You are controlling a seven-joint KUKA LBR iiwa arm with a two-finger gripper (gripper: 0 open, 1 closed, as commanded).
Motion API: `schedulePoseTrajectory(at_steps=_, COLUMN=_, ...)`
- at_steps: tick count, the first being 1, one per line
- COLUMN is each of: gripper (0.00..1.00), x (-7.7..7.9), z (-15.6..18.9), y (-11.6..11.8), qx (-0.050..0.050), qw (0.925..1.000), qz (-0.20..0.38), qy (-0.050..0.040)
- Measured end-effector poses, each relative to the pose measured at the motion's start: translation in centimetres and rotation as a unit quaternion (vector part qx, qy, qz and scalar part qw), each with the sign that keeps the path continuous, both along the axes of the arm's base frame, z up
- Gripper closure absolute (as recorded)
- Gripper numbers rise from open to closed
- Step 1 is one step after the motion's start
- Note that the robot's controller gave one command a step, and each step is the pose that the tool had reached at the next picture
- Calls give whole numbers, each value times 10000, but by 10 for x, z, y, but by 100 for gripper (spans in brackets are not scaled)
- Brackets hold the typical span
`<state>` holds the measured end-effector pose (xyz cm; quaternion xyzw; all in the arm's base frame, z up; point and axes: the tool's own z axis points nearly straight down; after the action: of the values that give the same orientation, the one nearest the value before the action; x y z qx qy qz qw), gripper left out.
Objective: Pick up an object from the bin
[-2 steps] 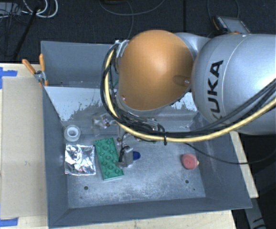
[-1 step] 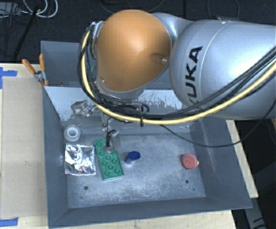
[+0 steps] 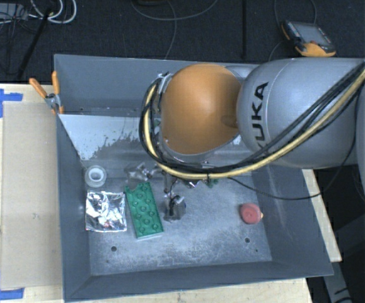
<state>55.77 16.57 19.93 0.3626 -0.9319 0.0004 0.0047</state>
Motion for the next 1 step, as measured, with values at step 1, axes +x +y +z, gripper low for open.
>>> schedulePoseTrajectory(at_steps=1, gripper=0, x=18, z=-67, y=-21, qx=17, qw=9998, qz=204, qy=-14)
